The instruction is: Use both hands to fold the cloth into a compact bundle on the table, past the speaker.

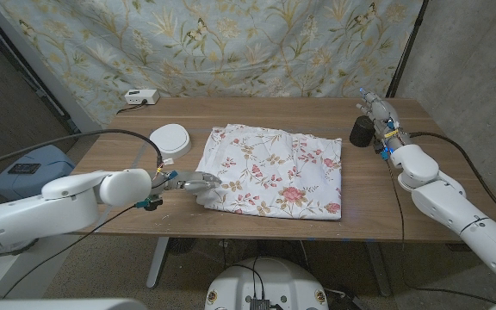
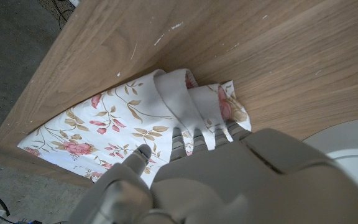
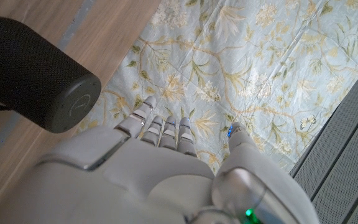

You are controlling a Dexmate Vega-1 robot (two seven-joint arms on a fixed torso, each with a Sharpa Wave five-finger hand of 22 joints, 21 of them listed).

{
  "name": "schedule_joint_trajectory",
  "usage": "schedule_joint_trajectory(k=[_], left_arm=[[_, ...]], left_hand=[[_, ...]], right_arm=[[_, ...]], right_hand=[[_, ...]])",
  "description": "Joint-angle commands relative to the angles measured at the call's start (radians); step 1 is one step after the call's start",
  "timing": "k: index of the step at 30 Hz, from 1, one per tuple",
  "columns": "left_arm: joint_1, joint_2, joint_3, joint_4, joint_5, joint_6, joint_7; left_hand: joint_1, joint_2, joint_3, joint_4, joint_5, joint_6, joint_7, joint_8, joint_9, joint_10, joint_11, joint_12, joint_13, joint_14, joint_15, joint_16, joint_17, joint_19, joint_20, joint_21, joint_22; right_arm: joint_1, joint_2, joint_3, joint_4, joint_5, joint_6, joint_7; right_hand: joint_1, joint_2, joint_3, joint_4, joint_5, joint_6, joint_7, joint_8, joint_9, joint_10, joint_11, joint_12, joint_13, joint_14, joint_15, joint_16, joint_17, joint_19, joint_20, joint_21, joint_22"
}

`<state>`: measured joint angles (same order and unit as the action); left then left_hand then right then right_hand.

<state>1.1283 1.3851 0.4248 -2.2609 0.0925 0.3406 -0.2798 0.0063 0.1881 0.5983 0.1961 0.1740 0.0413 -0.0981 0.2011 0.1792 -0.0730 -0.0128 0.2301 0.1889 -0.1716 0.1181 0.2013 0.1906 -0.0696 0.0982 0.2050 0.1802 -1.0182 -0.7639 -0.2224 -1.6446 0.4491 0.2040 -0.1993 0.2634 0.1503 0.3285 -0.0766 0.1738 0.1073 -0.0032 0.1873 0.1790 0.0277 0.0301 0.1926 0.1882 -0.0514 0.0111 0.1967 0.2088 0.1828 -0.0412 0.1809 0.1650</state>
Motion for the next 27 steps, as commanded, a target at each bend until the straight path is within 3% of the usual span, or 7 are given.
schedule_joint_trajectory(k=[1, 9, 15, 19, 27], left_arm=[[-0.050, -0.033, 0.037, 0.021, 0.027, 0.002, -0.056], [-0.063, -0.041, 0.044, 0.033, 0.030, -0.014, -0.070], [-0.068, -0.045, 0.044, 0.034, 0.032, -0.014, -0.074], [-0.070, -0.048, 0.046, 0.034, 0.035, -0.011, -0.074], [-0.070, -0.048, 0.047, 0.031, 0.036, -0.004, -0.078]], left_hand=[[-0.010, 0.000, 0.001, 0.002, -0.001, 0.005, -0.002, 0.000, 0.004, 0.003, 0.002, 0.004, 0.001, -0.013, -0.006, 0.002, 0.002, -0.003, 0.002, 0.002, 0.003], [-0.011, -0.001, 0.001, 0.003, -0.001, 0.005, -0.004, -0.002, 0.004, 0.003, 0.003, 0.003, 0.001, -0.013, -0.007, 0.001, 0.002, -0.004, 0.001, 0.003, 0.003], [-0.012, 0.000, 0.001, 0.003, -0.001, 0.004, -0.004, -0.004, 0.004, 0.003, 0.002, 0.002, 0.001, -0.012, -0.007, 0.001, 0.002, -0.004, 0.001, 0.003, 0.003], [-0.012, 0.000, 0.001, 0.002, -0.001, 0.004, -0.005, -0.005, 0.004, 0.004, 0.002, 0.001, 0.001, -0.012, -0.008, 0.000, 0.002, -0.004, 0.001, 0.003, 0.003], [-0.012, 0.001, 0.002, 0.002, -0.001, 0.006, -0.005, -0.006, 0.004, 0.004, 0.003, 0.000, 0.001, -0.011, -0.008, 0.000, 0.002, -0.004, 0.000, 0.003, 0.003]], right_arm=[[-0.024, -0.090, 0.014, -0.119, -0.019, -0.180, -0.017], [-0.012, -0.136, 0.010, -0.166, -0.021, -0.267, 0.003], [0.008, -0.183, -0.002, -0.212, -0.028, -0.360, 0.024], [0.018, -0.210, -0.009, -0.234, -0.024, -0.409, 0.047], [0.062, -0.242, -0.045, -0.247, -0.016, -0.487, 0.101]], right_hand=[[0.005, -0.009, 0.002, -0.015, 0.003, 0.012, 0.007, 0.006, 0.004, 0.008, -0.002, 0.007, 0.006, 0.004, -0.001, 0.008, -0.003, 0.003, -0.014, 0.005, 0.003], [0.022, -0.028, 0.004, -0.037, 0.003, 0.014, 0.019, 0.006, 0.004, 0.034, 0.008, 0.016, 0.007, 0.012, 0.004, 0.008, -0.009, 0.006, -0.007, 0.007, 0.003], [0.057, -0.051, 0.010, -0.072, 0.004, 0.051, 0.048, 0.018, 0.005, 0.113, 0.042, 0.038, 0.008, 0.056, 0.020, 0.018, -0.015, 0.013, 0.011, 0.009, 0.003], [0.067, -0.060, 0.010, -0.079, 0.004, 0.065, 0.060, 0.020, 0.005, 0.144, 0.059, 0.045, 0.008, 0.074, 0.028, 0.021, -0.016, 0.014, 0.017, 0.009, 0.003], [0.080, -0.073, 0.010, -0.088, 0.004, 0.081, 0.077, 0.023, 0.006, 0.176, 0.066, 0.052, 0.009, 0.096, 0.039, 0.025, -0.017, 0.013, 0.034, 0.008, 0.003]])
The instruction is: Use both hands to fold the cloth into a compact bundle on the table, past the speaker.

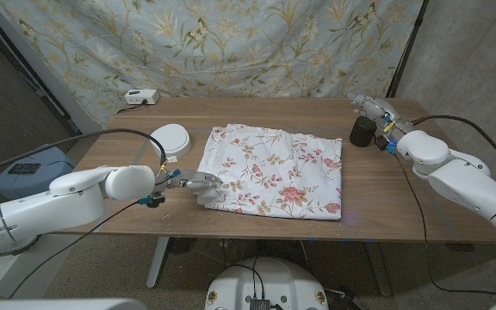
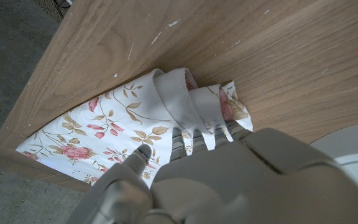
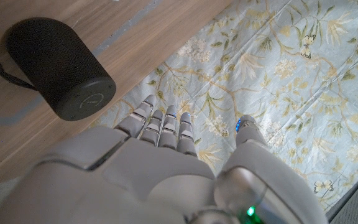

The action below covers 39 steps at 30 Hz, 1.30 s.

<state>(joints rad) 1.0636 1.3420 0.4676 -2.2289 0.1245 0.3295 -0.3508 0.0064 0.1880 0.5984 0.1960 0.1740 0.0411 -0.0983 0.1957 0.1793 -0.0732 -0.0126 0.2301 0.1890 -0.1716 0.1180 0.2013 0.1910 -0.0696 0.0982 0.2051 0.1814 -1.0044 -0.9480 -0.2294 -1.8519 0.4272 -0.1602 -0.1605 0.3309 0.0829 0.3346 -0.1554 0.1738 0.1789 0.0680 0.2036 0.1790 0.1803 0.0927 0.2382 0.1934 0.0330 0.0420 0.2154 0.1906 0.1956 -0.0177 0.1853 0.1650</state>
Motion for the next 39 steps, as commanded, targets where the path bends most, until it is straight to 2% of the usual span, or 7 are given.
schedule_joint_trajectory(k=[1, 4, 10, 14, 22, 31, 39], left_arm=[[-0.005, -0.004, 0.005, -0.001, 0.005, 0.007, -0.007], [-0.008, -0.004, 0.006, 0.001, 0.009, 0.003, -0.010], [-0.011, -0.006, 0.009, 0.005, 0.012, -0.005, -0.015], [-0.014, -0.012, 0.012, 0.006, 0.014, -0.001, -0.018], [-0.016, -0.015, 0.014, 0.010, 0.016, -0.005, -0.019], [-0.017, -0.017, 0.014, 0.010, 0.017, -0.005, -0.021], [-0.022, -0.019, 0.018, 0.012, 0.023, -0.005, -0.030]], left_hand=[[-0.012, 0.002, 0.002, 0.002, -0.001, 0.006, -0.006, -0.001, 0.004, 0.004, 0.003, 0.000, 0.001, -0.011, -0.009, 0.000, 0.002, -0.004, 0.000, 0.003, 0.002], [-0.011, 0.002, 0.003, 0.002, 0.000, 0.006, -0.007, -0.002, 0.004, 0.005, 0.001, -0.001, 0.001, -0.011, -0.009, -0.001, 0.002, -0.004, -0.001, 0.003, 0.002], [-0.011, 0.003, 0.004, 0.002, 0.000, 0.007, -0.006, -0.002, 0.004, 0.004, -0.001, -0.002, 0.001, -0.011, -0.009, -0.002, 0.002, -0.004, -0.001, 0.003, 0.002], [-0.010, 0.003, 0.005, 0.002, 0.000, 0.006, -0.006, -0.004, 0.004, 0.004, 0.001, -0.003, 0.001, -0.011, -0.008, -0.002, 0.002, -0.004, 0.000, 0.003, 0.002], [-0.010, 0.003, 0.007, 0.001, 0.000, 0.001, -0.007, -0.007, 0.004, 0.001, 0.001, -0.005, 0.001, -0.011, -0.010, -0.003, 0.001, -0.004, -0.003, 0.003, 0.002], [-0.009, 0.004, 0.010, 0.001, 0.000, 0.003, -0.007, -0.007, 0.004, 0.002, 0.001, -0.006, 0.001, -0.012, -0.010, -0.004, 0.001, -0.004, -0.003, 0.003, 0.001], [-0.008, 0.004, 0.012, 0.000, 0.000, 0.004, -0.008, -0.007, 0.004, 0.003, 0.000, -0.007, 0.002, -0.011, -0.010, -0.005, 0.001, -0.004, -0.004, 0.003, 0.001]], right_arm=[[0.055, -0.060, -0.044, -0.037, 0.005, -0.126, 0.071], [0.075, -0.066, -0.062, -0.033, -0.001, -0.136, 0.093], [0.111, -0.082, -0.090, -0.028, -0.005, -0.167, 0.135], [0.140, -0.092, -0.114, -0.033, -0.008, -0.214, 0.158], [0.191, -0.114, -0.163, -0.027, -0.036, -0.254, 0.218], [0.216, -0.125, -0.192, -0.006, -0.057, -0.262, 0.258], [0.236, -0.108, -0.224, 0.037, -0.075, -0.262, 0.279]], right_hand=[[0.015, -0.008, 0.004, -0.010, 0.004, 0.010, 0.006, 0.006, 0.006, 0.027, 0.001, 0.007, 0.004, 0.014, 0.008, 0.006, 0.001, 0.000, 0.014, 0.004, 0.003], [0.022, -0.011, 0.005, -0.013, 0.004, 0.011, 0.009, 0.006, 0.007, 0.036, 0.003, 0.009, 0.005, 0.021, 0.009, 0.008, 0.001, 0.000, 0.014, 0.003, 0.003], [0.046, -0.027, 0.008, -0.020, 0.004, 0.024, 0.029, 0.010, 0.008, 0.070, 0.011, 0.015, 0.007, 0.044, 0.024, 0.011, 0.000, 0.007, 0.031, 0.005, 0.002], [0.069, -0.037, 0.012, -0.020, 0.005, 0.047, 0.038, 0.016, 0.009, 0.108, 0.013, 0.024, 0.010, 0.088, 0.024, 0.021, 0.001, 0.020, 0.041, 0.008, 0.002], [0.087, -0.044, 0.016, -0.021, 0.005, 0.055, 0.049, 0.016, 0.009, 0.131, 0.012, 0.028, 0.013, 0.111, 0.028, 0.025, 0.001, 0.033, 0.051, 0.010, 0.002], [0.104, -0.056, 0.017, -0.023, 0.004, 0.066, 0.054, 0.019, 0.010, 0.149, 0.013, 0.032, 0.017, 0.131, 0.027, 0.029, 0.002, 0.043, 0.059, 0.011, 0.002], [0.113, -0.063, 0.017, -0.022, 0.005, 0.071, 0.057, 0.020, 0.010, 0.152, 0.014, 0.031, 0.020, 0.137, 0.027, 0.028, 0.002, 0.045, 0.060, 0.011, 0.002]])
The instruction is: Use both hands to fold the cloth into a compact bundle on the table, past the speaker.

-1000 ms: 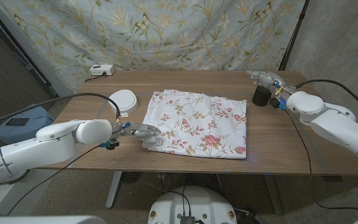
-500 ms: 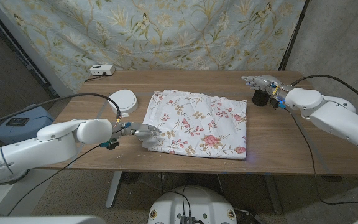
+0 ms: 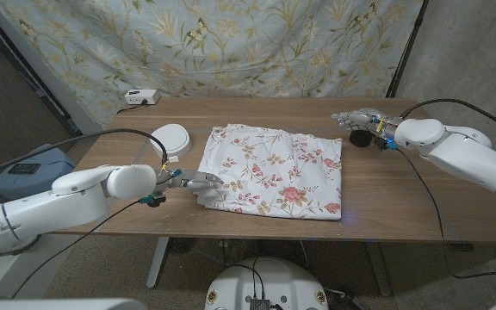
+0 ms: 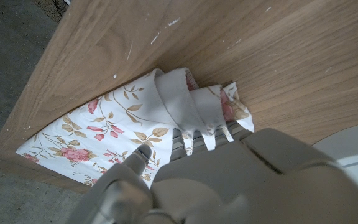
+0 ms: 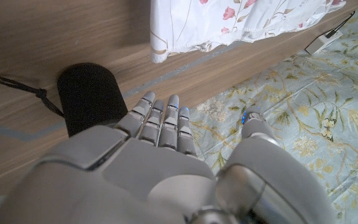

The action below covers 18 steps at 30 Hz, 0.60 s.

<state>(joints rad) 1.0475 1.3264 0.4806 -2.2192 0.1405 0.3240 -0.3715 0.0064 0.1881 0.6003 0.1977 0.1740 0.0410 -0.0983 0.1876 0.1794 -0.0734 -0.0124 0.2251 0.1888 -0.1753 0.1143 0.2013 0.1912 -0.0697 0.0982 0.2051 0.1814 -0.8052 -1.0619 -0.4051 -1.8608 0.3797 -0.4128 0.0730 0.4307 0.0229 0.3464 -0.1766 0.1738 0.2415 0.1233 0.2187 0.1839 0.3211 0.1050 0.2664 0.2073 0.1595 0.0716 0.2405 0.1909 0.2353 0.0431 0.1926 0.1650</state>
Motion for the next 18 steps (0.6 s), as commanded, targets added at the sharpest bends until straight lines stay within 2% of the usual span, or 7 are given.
schedule_joint_trajectory(k=[1, 18], left_arm=[[-0.007, -0.004, 0.006, 0.004, 0.006, -0.004, -0.011], [-0.024, -0.020, 0.012, 0.022, 0.009, -0.011, -0.028]], left_hand=[[-0.008, 0.004, 0.010, -0.001, 0.000, 0.003, -0.008, 0.001, 0.004, 0.004, 0.000, -0.002, 0.002, -0.007, -0.006, -0.005, 0.001, -0.004, -0.004, 0.003, 0.001], [-0.007, 0.004, 0.015, -0.002, 0.000, 0.004, -0.012, 0.000, 0.004, 0.003, -0.002, -0.004, 0.002, -0.007, -0.008, -0.006, 0.000, -0.004, -0.006, 0.003, 0.001]], right_arm=[[0.039, 0.009, -0.051, 0.048, -0.030, -0.015, 0.045], [0.053, 0.024, -0.079, 0.111, -0.057, 0.001, 0.063]], right_hand=[[0.014, -0.004, 0.005, -0.001, 0.005, 0.008, 0.002, 0.004, 0.005, 0.012, 0.001, 0.003, 0.006, 0.011, -0.003, 0.003, 0.002, 0.006, -0.001, 0.003, 0.002], [0.028, -0.016, 0.005, -0.001, 0.006, 0.007, 0.002, 0.002, 0.006, 0.016, -0.002, 0.002, 0.010, 0.020, -0.004, 0.002, 0.002, 0.007, 0.005, 0.001, 0.003]])
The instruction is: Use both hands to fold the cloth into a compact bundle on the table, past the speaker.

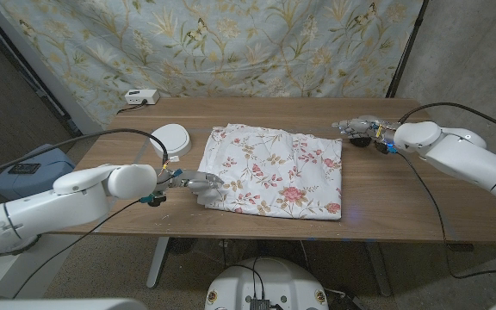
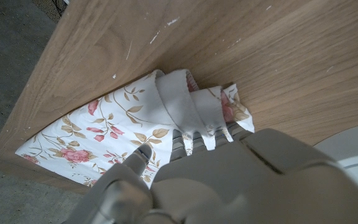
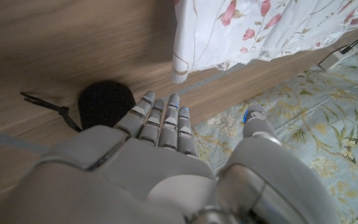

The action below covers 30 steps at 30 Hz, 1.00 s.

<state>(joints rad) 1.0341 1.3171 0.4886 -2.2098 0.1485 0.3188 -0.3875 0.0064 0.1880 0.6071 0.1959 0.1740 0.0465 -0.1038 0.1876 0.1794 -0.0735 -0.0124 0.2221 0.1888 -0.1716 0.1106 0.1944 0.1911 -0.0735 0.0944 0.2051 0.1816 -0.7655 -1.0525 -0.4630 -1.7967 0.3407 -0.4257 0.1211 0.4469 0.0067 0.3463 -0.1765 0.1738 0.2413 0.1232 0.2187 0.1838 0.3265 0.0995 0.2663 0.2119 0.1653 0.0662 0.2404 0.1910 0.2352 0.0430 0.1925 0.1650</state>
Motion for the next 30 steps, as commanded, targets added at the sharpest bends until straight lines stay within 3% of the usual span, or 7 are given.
schedule_joint_trajectory(k=[1, 17, 30], left_arm=[[-0.013, -0.011, 0.006, 0.018, 0.001, -0.018, -0.015], [-0.018, -0.015, 0.008, 0.021, 0.008, -0.012, -0.018], [-0.014, -0.016, 0.006, 0.023, 0.004, -0.018, -0.014]], left_hand=[[-0.006, 0.004, 0.009, -0.001, 0.000, -0.001, -0.006, 0.000, 0.004, 0.003, -0.002, -0.001, 0.002, -0.010, -0.005, 0.001, 0.001, 0.000, -0.002, 0.003, 0.001], [-0.004, 0.002, 0.013, -0.003, 0.000, 0.004, -0.012, 0.001, 0.004, 0.004, -0.004, -0.002, 0.002, -0.010, -0.006, 0.000, 0.000, 0.001, -0.003, 0.003, 0.000], [-0.002, 0.001, 0.018, -0.005, 0.000, 0.006, -0.013, 0.001, 0.003, 0.004, -0.004, -0.004, 0.002, -0.008, -0.007, -0.001, -0.001, 0.001, -0.003, 0.003, -0.001]], right_arm=[[0.013, 0.017, -0.023, 0.053, -0.020, 0.021, 0.016], [0.053, 0.037, -0.063, 0.073, -0.050, -0.021, 0.049], [0.094, 0.040, -0.100, 0.056, -0.076, -0.085, 0.091]], right_hand=[[0.013, 0.000, 0.005, -0.001, 0.006, 0.007, 0.003, 0.002, 0.006, 0.011, 0.003, 0.003, 0.005, 0.014, 0.002, 0.002, 0.002, 0.007, 0.005, 0.001, 0.003], [0.023, -0.016, 0.002, 0.001, 0.008, 0.001, 0.006, -0.003, 0.007, 0.019, 0.007, 0.006, 0.011, 0.018, 0.003, -0.001, 0.004, 0.011, 0.011, 0.001, 0.003], [0.046, -0.043, -0.003, 0.006, 0.016, 0.011, 0.046, -0.006, 0.009, 0.062, 0.032, 0.036, 0.031, 0.053, 0.022, 0.004, 0.011, 0.022, 0.043, 0.002, 0.004]])
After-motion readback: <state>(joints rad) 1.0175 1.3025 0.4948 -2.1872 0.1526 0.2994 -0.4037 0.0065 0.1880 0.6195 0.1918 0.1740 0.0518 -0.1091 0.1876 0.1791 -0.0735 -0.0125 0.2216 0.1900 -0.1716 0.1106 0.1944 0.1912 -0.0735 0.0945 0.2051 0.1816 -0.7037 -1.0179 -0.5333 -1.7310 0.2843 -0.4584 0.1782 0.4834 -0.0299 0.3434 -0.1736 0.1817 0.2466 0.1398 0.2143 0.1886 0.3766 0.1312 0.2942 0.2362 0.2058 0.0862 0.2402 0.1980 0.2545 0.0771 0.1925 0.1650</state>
